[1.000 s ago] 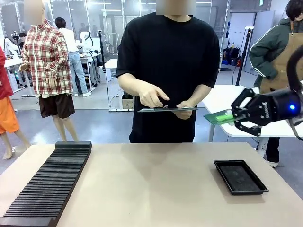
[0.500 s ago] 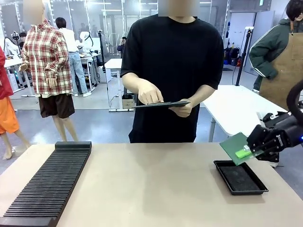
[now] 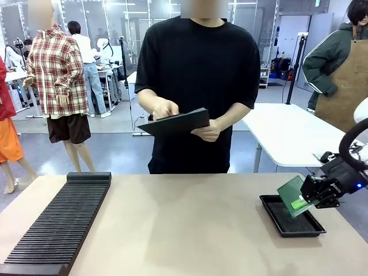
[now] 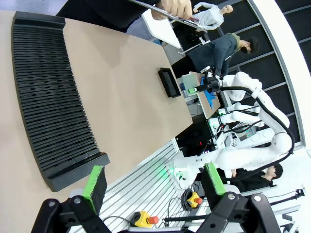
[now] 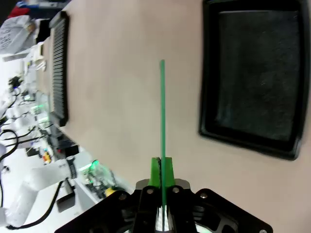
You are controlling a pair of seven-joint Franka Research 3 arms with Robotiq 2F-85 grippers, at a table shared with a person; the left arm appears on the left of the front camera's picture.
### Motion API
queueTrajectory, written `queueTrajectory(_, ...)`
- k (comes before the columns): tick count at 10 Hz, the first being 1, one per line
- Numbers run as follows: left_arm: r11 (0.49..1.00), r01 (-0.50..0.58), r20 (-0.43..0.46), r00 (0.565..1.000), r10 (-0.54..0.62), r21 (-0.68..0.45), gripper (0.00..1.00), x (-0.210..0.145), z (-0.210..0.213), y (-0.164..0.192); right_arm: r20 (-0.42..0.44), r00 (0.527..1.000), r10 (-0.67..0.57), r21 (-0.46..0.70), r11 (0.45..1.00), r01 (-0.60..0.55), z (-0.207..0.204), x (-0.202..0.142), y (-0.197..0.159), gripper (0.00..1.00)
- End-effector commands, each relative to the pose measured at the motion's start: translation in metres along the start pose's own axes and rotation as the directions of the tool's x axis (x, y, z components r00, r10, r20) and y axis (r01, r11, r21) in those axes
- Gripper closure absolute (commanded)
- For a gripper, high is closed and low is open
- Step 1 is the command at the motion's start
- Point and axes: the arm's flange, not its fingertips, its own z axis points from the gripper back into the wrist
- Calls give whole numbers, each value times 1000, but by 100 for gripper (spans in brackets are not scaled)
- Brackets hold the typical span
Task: Inspect the PCB.
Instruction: Place the Blank PCB in the ESD tray.
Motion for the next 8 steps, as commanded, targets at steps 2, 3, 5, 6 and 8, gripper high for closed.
queueTrajectory(2,1000,-5,-8,1000,5,13,0,0,0,-1,-56,998,-43,-67,997,39,-27,18,-6,97)
queueTrajectory(3,1000,-5,-8,1000,5,13,0,0,0,-1,-58,998,-32,-76,997,27,-33,25,-3,97)
queueTrajectory(5,1000,-5,-8,1000,5,13,0,0,0,-1,-59,998,-29,-138,990,21,-43,36,-13,97)
queueTrajectory(6,1000,-5,-8,1000,5,13,0,0,0,-1,-60,998,-32,-119,993,25,-45,43,-18,97)
queueTrajectory(8,1000,-5,-8,1000,5,13,0,0,0,-1,-54,998,-41,-109,993,35,-43,55,-24,97)
